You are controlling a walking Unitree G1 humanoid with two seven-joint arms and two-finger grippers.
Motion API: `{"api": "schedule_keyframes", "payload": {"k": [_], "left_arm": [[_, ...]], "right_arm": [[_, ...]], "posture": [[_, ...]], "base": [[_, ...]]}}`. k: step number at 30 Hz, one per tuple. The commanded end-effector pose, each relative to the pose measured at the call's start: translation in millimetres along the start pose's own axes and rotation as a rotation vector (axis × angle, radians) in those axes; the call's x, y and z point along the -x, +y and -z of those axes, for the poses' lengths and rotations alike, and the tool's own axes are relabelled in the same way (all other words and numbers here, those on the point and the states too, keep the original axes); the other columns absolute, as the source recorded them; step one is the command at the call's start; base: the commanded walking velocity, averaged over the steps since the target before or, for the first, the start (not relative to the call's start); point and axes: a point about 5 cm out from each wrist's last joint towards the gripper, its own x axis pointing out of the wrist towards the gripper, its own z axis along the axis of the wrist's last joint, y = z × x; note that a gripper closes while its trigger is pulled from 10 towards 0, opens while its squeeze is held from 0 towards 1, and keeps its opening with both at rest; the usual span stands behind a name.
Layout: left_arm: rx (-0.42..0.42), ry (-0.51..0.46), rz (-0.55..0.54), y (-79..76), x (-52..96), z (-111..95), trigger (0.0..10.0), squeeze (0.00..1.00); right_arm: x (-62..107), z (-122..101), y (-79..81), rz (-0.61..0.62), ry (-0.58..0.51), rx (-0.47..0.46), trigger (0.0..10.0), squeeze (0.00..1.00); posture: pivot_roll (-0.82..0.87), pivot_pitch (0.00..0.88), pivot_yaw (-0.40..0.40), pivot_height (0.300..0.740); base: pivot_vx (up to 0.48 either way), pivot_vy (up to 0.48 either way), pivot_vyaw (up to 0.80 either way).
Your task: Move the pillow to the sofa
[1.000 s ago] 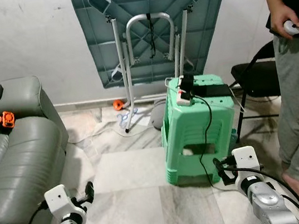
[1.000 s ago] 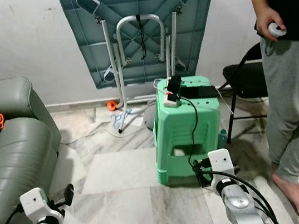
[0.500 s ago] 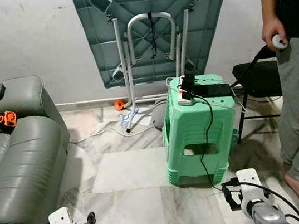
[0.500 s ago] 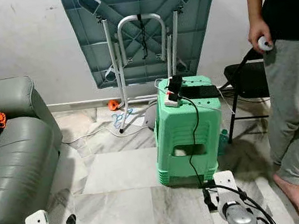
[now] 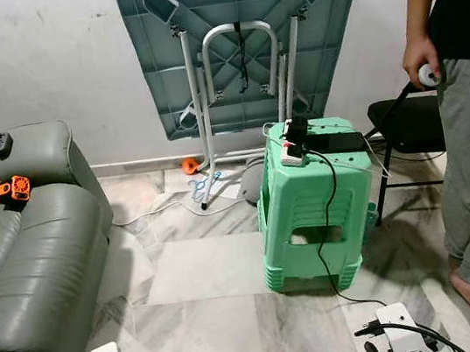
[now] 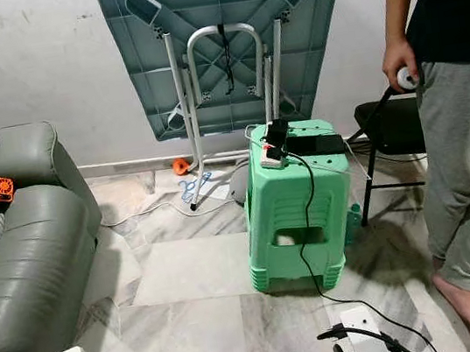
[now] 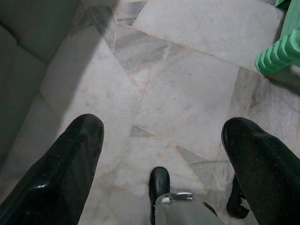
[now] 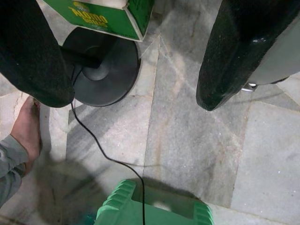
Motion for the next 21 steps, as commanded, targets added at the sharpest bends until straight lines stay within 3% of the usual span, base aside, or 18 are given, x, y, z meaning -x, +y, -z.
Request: {"api": "schedule_keyframes", "payload": {"k": [1,21], "left_arm": [[-0.023,0.009,-0.012,2.4,0.1,-0.3,10.0,0.0],[-0.041,0.014,-0.019,3.3,-0.1,-1.0,10.0,0.0]], "right_arm": [[-0.3,-1.3,-1.1,0.001,-0.007,0.003,10.0,0.0],[0.2,2.2,0.3,0.012,0.01,0.019,10.0,0.0]], "posture": [[-0.1,0.0,0.021,0.74],[-0.1,0.0,0.022,0.74]], "base": [[0.0,0.0,0.0],[0.0,0.0,0.0]]}}
